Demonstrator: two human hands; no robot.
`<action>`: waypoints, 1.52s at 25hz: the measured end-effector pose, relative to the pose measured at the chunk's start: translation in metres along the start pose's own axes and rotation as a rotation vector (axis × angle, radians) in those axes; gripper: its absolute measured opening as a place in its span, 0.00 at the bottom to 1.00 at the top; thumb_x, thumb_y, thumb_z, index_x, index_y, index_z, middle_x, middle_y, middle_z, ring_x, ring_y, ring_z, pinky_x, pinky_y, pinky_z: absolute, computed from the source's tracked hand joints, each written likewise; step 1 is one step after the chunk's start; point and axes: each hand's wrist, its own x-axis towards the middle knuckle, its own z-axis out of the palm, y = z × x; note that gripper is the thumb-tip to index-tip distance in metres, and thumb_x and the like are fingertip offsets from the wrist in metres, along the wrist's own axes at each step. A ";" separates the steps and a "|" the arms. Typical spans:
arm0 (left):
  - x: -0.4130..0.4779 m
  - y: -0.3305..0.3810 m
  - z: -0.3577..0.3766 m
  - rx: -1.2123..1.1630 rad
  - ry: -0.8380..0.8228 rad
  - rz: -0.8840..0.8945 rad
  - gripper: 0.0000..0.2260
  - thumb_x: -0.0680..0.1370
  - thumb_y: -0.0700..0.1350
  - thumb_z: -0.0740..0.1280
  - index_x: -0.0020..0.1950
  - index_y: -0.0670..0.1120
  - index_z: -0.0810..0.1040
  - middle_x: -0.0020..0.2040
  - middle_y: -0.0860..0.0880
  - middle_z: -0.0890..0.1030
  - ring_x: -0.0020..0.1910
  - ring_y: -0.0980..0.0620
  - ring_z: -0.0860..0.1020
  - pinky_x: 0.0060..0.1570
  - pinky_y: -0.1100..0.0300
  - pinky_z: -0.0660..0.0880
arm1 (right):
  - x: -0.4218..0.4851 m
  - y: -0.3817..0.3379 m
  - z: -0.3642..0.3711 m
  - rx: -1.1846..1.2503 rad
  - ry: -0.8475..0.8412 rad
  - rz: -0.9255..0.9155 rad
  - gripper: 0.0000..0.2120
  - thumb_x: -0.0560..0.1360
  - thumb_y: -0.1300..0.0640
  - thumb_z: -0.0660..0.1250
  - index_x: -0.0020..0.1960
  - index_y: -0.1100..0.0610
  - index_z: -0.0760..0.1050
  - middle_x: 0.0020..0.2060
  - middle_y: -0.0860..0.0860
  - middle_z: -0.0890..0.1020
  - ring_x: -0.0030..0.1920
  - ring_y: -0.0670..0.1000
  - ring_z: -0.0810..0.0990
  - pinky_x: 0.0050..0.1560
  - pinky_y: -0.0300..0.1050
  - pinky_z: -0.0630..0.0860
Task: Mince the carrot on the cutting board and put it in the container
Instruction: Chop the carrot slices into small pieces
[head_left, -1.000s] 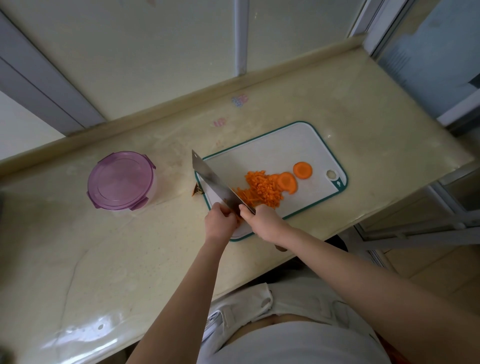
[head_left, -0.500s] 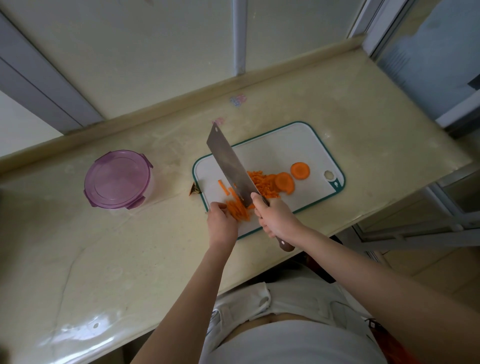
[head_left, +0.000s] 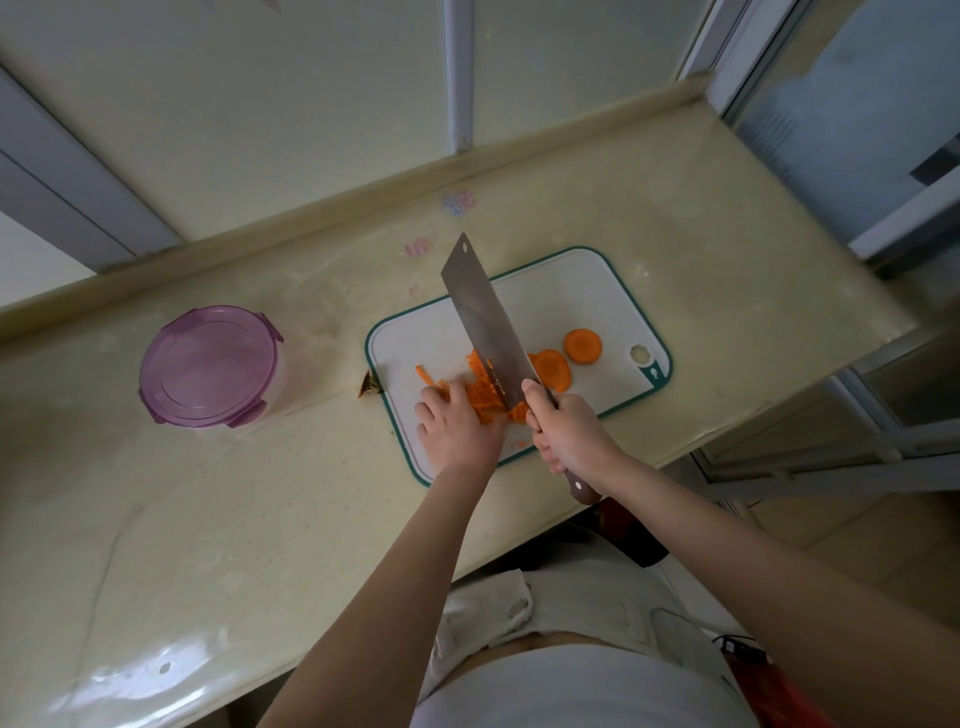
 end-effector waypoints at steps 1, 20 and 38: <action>0.002 0.000 0.001 0.048 -0.001 0.023 0.24 0.74 0.56 0.65 0.65 0.46 0.65 0.63 0.42 0.65 0.61 0.42 0.65 0.59 0.51 0.64 | 0.001 0.001 -0.002 -0.002 0.000 -0.004 0.22 0.80 0.43 0.56 0.32 0.54 0.62 0.20 0.47 0.62 0.20 0.47 0.60 0.23 0.36 0.56; 0.003 -0.036 -0.018 0.330 0.072 0.520 0.17 0.76 0.53 0.57 0.56 0.43 0.75 0.52 0.44 0.76 0.54 0.43 0.73 0.55 0.52 0.67 | 0.004 0.008 -0.006 0.003 -0.017 -0.044 0.22 0.80 0.44 0.56 0.31 0.54 0.63 0.22 0.48 0.63 0.20 0.47 0.60 0.22 0.36 0.57; 0.012 -0.043 -0.023 0.034 -0.101 0.509 0.16 0.77 0.47 0.65 0.63 0.45 0.73 0.60 0.47 0.76 0.62 0.46 0.70 0.65 0.57 0.61 | 0.008 0.009 -0.002 0.056 -0.062 -0.031 0.21 0.80 0.43 0.56 0.32 0.53 0.64 0.22 0.48 0.63 0.21 0.48 0.61 0.25 0.37 0.58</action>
